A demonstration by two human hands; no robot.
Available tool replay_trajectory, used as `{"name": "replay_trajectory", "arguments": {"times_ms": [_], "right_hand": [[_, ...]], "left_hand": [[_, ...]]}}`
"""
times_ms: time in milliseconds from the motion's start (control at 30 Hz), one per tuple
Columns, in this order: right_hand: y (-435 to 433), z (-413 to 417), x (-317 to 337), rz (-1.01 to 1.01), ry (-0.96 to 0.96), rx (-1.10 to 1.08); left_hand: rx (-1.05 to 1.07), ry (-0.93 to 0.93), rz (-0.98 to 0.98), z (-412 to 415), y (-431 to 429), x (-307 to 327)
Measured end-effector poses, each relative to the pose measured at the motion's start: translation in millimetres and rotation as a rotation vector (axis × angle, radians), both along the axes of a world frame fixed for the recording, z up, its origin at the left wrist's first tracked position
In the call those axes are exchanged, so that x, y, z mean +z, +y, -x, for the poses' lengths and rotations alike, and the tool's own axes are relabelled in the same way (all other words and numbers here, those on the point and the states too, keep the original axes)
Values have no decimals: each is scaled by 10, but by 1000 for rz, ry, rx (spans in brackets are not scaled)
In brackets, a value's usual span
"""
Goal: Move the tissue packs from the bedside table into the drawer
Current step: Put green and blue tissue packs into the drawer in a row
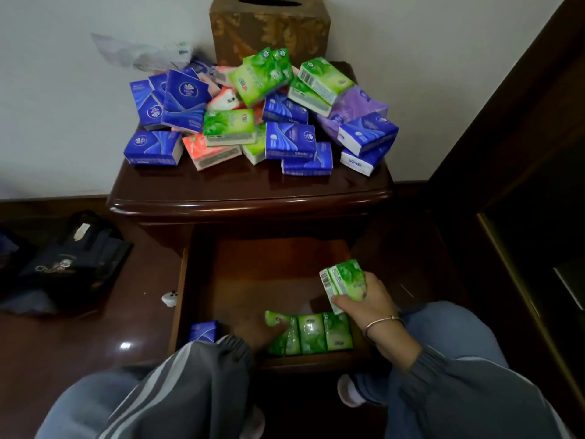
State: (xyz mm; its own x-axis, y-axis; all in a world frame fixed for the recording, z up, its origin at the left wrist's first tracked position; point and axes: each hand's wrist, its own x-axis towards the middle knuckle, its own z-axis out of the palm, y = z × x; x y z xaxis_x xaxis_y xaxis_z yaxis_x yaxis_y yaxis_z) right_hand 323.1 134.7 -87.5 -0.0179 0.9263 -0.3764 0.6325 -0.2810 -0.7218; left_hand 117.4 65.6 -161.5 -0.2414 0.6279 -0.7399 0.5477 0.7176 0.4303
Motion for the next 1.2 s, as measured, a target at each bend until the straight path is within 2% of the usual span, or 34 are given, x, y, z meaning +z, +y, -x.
{"name": "replay_trajectory", "arguments": {"times_ms": [167,233,333,500,633,700,800,1033,1200], "right_hand": [[36,76,7,-5,6,11],[33,81,15,-2,12,12],[24,77,19,4,22,22],[21,100,51,17,52,24],[7,104,57,25,47,14],[1,105,61,28,50,14],[-8,111,76,38,64,12],[-9,117,59,57,25,35],[-15,115,18,59,-19,46]], "left_hand": [[150,-184,-41,36,-36,-90],[215,-97,-78,125,-35,-94],[266,149,-80,298,-59,-48],[-16,126,86,278,-141,-83],[-182,399,7,212,-143,-74],[-247,470,-61,210,-144,-41],[-315,409,-36,243,-140,-22],[-239,229,-127,282,-103,-50],[-146,194,-157,268,-53,58]]}}
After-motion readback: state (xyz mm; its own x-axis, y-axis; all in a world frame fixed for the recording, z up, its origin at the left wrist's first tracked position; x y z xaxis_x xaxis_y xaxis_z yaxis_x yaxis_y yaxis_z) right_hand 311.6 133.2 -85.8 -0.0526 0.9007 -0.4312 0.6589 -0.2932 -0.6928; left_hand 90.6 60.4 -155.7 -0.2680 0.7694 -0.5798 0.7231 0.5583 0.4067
